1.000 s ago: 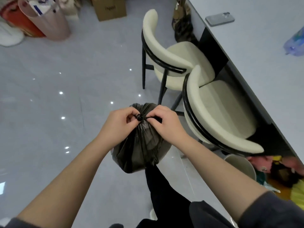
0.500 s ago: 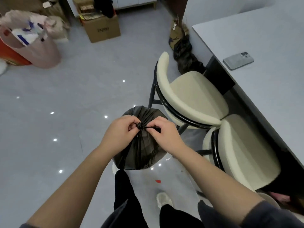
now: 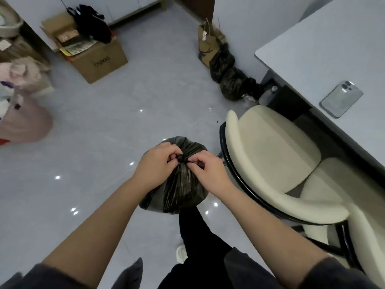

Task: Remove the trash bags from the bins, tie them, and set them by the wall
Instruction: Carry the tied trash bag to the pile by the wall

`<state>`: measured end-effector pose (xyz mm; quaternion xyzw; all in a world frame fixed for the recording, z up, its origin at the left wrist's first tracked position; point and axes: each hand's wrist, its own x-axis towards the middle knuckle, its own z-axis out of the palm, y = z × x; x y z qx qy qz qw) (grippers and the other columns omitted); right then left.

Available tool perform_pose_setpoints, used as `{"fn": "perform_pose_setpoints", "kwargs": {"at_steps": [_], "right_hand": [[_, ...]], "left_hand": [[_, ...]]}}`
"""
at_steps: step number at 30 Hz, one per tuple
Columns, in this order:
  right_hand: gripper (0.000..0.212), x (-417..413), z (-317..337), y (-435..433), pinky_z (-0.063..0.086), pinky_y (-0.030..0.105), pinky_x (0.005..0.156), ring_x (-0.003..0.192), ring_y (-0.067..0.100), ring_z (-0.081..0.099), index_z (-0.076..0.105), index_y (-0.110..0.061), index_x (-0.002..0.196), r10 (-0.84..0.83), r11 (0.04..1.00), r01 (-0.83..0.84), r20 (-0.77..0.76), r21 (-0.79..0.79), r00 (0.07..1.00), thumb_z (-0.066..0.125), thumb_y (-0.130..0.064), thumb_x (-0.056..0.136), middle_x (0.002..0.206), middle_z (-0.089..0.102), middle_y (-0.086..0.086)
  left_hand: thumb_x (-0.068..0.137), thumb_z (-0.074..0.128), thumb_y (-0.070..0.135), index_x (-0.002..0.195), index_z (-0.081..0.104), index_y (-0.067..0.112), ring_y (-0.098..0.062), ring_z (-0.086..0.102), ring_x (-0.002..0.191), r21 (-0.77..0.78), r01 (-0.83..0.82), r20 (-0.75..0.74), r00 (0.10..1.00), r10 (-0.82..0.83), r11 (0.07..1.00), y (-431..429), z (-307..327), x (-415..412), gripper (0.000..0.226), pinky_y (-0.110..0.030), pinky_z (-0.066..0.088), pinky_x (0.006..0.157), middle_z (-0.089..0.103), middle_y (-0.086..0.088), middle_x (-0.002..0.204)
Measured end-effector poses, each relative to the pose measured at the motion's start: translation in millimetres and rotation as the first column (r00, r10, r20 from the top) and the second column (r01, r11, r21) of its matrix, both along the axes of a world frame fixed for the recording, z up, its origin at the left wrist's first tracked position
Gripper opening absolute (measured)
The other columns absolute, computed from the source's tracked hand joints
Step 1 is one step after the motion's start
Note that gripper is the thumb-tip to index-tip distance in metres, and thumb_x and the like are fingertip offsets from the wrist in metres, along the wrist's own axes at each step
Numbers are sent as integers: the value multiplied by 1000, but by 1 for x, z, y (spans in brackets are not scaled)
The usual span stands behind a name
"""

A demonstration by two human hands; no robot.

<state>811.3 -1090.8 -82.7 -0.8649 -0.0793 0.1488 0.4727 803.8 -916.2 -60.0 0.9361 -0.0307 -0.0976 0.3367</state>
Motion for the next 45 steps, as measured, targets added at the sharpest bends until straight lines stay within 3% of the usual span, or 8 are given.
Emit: {"fn": "perform_pose_setpoints", "kwargs": {"at_steps": [5,15,24,29,32,37,42,45], "right_hand": [[5,103,-19,40,48,22,77,79,12,60,71,-15,85,-81,997,81,-57,-6,995,69,-13,81,86,64,-2],[7,304,-42,69,41,12,71,76,9,56,66,-20,78,-333,943,331,-148,-43,931,69,-15,82,81,60,-7],[5,480,-116,62,48,28,83,85,14,56,69,-14,86,-571,820,534,-215,-206,793,68,-18,83,92,59,-2],[13,572,-186,41,32,18,93,114,18,48,71,-14,95,-617,783,544,-263,-303,742,68,-20,84,118,54,0],[12,623,-239,26,31,17,93,120,18,47,70,-13,95,-634,772,557,-317,-307,705,66,-19,85,129,51,0],[11,693,-345,11,36,17,84,106,15,55,70,-14,93,-670,738,596,-442,-314,597,66,-20,85,119,53,-5],[9,742,-439,16,36,18,77,90,11,54,71,-17,89,-723,657,678,-532,-330,442,67,-24,84,107,61,-1],[8,761,-481,24,43,22,77,89,14,59,70,-19,88,-760,543,779,-578,-313,297,66,-25,84,105,65,1]], "left_hand": [[82,62,11,93,67,20,-14,55,80,39,69,-40,997,-67,997,37,-17,116,15,-33,47,77,58,5,85],[80,61,10,93,66,22,-14,54,82,84,347,-100,936,-339,934,56,-45,366,18,-40,48,78,51,9,84],[86,58,10,101,67,19,-18,56,91,54,621,-299,757,-581,782,21,-124,591,20,-36,48,85,49,5,97],[89,55,10,107,65,17,-19,55,94,81,673,-371,705,-605,735,-8,-194,688,22,-31,46,84,55,-1,106],[89,54,10,107,64,17,-20,57,96,97,696,-399,682,-613,711,-27,-249,740,22,-35,49,84,58,-3,108],[87,50,6,107,65,16,-25,59,98,115,769,-432,609,-666,629,-53,-361,814,27,-35,49,81,61,-8,108],[88,48,10,112,62,17,-25,58,102,157,868,-460,487,-743,472,-66,-458,870,29,-34,47,84,60,-8,114],[88,48,13,110,62,18,-23,59,99,181,925,-423,380,-823,334,-74,-501,896,27,-36,49,84,61,-5,110]]}}
